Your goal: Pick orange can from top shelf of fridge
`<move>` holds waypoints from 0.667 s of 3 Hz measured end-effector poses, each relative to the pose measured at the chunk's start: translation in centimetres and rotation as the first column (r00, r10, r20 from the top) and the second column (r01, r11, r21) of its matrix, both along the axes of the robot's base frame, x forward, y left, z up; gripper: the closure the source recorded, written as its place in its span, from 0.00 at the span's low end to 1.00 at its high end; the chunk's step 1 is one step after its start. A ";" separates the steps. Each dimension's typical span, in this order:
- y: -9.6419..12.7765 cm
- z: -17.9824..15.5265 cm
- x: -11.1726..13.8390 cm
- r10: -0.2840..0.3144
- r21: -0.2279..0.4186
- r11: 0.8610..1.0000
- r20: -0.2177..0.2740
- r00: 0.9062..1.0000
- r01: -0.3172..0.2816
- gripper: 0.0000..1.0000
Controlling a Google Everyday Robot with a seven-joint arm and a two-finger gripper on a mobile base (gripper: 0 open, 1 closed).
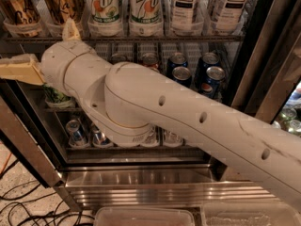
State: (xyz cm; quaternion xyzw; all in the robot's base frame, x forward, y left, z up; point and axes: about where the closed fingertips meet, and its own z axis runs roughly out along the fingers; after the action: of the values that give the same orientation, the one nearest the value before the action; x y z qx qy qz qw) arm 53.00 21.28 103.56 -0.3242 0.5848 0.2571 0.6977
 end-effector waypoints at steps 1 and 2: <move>0.0 0.0 0.0 0.000 0.000 1.000 0.000 1.000 0.000 0.18; 0.0 0.0 0.0 0.000 0.000 1.000 0.000 1.000 0.000 0.29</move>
Offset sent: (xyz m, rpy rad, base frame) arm 0.0000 0.0000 0.0000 0.0000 0.0000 0.0000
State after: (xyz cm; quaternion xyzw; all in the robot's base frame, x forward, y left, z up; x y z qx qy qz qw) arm 53.00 21.28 103.56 -0.3242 0.5848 0.2571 0.6977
